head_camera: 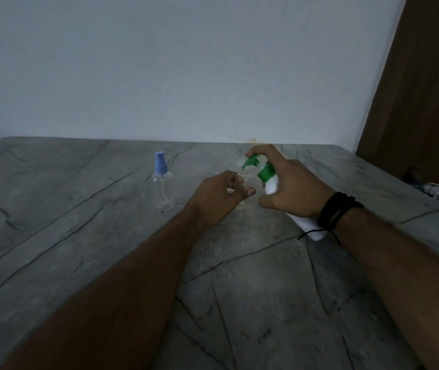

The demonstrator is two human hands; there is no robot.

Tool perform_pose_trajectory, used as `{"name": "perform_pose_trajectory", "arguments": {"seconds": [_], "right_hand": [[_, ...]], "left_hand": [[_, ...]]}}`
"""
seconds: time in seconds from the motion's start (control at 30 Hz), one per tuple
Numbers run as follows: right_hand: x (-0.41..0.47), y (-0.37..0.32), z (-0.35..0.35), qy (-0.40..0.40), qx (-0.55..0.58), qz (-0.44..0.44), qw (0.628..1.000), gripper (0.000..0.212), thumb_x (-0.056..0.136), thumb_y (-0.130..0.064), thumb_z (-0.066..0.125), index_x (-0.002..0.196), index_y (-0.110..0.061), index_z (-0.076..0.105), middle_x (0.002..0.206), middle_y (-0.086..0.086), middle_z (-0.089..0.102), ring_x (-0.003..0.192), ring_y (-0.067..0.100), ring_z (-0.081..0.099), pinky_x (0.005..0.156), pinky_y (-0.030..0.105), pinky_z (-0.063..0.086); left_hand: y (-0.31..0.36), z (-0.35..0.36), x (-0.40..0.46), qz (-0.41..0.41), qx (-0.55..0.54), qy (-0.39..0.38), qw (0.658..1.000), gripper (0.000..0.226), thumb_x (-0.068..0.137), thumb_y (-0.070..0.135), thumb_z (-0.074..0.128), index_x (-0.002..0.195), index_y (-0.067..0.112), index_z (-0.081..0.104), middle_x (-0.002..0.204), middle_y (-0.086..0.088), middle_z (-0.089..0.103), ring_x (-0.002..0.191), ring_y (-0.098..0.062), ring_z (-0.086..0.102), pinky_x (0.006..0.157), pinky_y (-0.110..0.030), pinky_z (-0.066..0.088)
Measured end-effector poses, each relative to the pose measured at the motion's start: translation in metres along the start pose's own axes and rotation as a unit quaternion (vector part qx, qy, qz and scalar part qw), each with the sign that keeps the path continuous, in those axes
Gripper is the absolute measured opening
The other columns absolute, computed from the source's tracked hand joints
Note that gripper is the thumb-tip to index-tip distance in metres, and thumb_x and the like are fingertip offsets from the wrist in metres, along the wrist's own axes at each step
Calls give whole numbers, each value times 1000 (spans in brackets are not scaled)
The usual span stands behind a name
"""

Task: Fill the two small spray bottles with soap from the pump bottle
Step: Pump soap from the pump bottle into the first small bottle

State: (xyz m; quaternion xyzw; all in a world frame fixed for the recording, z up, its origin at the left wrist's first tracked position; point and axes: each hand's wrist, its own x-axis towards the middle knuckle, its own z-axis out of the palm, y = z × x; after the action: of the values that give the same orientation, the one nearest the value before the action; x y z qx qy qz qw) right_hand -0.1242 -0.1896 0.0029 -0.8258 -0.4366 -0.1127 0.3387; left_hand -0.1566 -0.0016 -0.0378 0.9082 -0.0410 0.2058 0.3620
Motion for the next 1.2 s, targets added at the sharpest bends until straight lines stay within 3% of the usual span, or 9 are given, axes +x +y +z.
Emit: {"name": "perform_pose_trajectory", "arguments": {"seconds": [0.1,0.2,0.33,0.6,0.8,0.97,1.1,1.2], "right_hand": [[0,2,-1,9,-2,4,1000,72,68,-9,76,126,-34,42,80,-9,64,65,11,62,58,30,51],[0,3,-2,14,1,13,1000,70,68,-10,76,125,-34,42,80,-9,63,66,11,63,59,33,53],[-1,2,0,10,3,-1,1000,77,68,-8,76,132,-35,41,77,-8,64,62,11,62,56,26,50],[-2,1,0,12,-2,8,1000,70,69,-11,75,125,-34,41,81,-4,65,66,16,64,59,40,54],[-1,0,0,-2,-6,-2,1000,75,69,-7,76,130,-34,41,87,-8,66,66,10,63,58,27,52],[-1,0,-1,5,-6,12,1000,69,70,-9,76,126,-30,42,80,-4,64,66,16,64,60,37,53],[-1,-1,0,-6,-7,2,1000,76,69,-7,76,132,-34,41,85,-9,66,65,9,62,54,19,48],[-1,0,-1,3,-4,7,1000,71,70,-8,76,128,-31,42,81,-6,65,64,11,62,55,27,50]], "left_hand": [[1,1,0,1,6,-1,1000,48,82,58,62,114,21,61,115,6,65,100,-8,58,78,-23,42],[2,0,0,-3,7,-2,1000,49,82,57,62,115,20,61,116,5,65,101,-9,59,78,-23,41],[2,-1,-1,-1,-1,0,1000,47,82,57,63,113,22,61,113,6,66,100,-8,59,79,-24,43],[1,0,0,3,0,-1,1000,48,81,58,63,114,23,60,113,7,66,100,-6,59,73,-19,38],[-1,1,0,4,-1,0,1000,44,80,59,63,109,26,61,112,8,66,98,-5,59,74,-21,41],[0,2,1,6,-3,-3,1000,49,81,58,63,115,23,61,114,6,66,102,-8,60,81,-26,45],[-1,1,0,5,-4,2,1000,45,82,58,62,112,26,61,110,10,65,94,-3,57,70,-14,38],[-1,1,0,6,-6,1,1000,45,81,59,63,112,26,61,111,10,66,95,-3,58,68,-12,36]]}}
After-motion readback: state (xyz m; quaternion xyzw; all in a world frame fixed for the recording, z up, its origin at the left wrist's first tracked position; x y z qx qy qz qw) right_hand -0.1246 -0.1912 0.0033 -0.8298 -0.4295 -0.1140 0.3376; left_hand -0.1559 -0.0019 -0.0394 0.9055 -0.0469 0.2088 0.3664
